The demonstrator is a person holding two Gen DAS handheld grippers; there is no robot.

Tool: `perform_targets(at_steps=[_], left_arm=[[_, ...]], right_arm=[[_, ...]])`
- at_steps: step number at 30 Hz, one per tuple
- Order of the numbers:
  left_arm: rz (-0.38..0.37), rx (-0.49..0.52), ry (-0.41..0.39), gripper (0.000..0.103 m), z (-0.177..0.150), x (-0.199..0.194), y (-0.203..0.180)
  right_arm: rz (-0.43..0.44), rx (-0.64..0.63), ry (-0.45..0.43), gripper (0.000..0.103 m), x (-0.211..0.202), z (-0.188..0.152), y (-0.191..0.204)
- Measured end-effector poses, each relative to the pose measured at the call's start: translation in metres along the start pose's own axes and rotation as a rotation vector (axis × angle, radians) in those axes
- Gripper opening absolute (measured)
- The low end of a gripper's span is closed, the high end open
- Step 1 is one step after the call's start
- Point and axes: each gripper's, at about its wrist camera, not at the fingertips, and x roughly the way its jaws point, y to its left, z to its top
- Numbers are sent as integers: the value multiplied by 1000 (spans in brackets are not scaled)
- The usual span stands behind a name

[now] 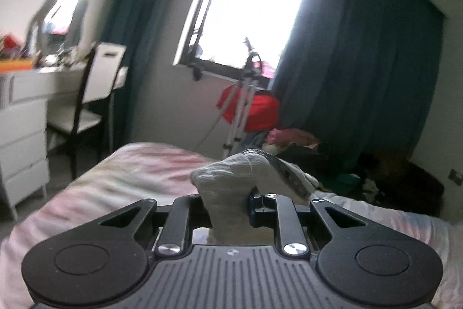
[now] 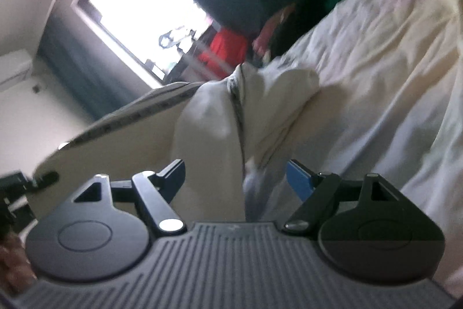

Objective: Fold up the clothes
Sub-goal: 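Lift the trousers with both grippers and spread them out over the bed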

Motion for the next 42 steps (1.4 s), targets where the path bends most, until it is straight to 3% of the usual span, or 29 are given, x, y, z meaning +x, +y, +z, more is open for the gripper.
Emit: perform_targets(at_steps=[6,10,14,18,21,22,23,28,33,35,36,38,40,42], left_arm=[[-22,12,-3,20,-13,0,35],[-55,31,-20,21,-25,3,44],[-56,-12,-7,21,-30,15,56],[-54,-77,17,21,-30,29,70],[-74,-167,66,22,-29,40,89],[-78,-196,80,22,-29,42,95],[-73,-218,92,22,-30,44,100],[-41,-254,123,22,-33,53,113],[-18,-215,122,22,-36,56,109],[-8,-201,119,22,-38,57,107],[-4,-197,118,22,-39,57,106],[-1,-199,114,22,-39,60,106],[-1,-204,111,22,-38,62,106],[8,-196,113,22,-31,65,107]], right_arm=[[59,-70,216,80,10,-30,28],[36,-96,321,80,24,-50,36],[-35,-92,359,80,42,-56,29],[9,-89,375,78,57,-60,29],[67,-134,375,44,57,-58,39],[83,-144,369,26,56,-57,43],[101,-150,366,22,53,-54,46],[243,-116,352,21,29,-31,60],[150,-75,457,27,30,-33,44],[105,-74,517,45,38,-43,40],[100,-77,549,49,43,-48,39],[137,-77,583,49,44,-62,41],[149,-106,560,45,39,-72,49],[144,-62,520,25,31,-77,53]])
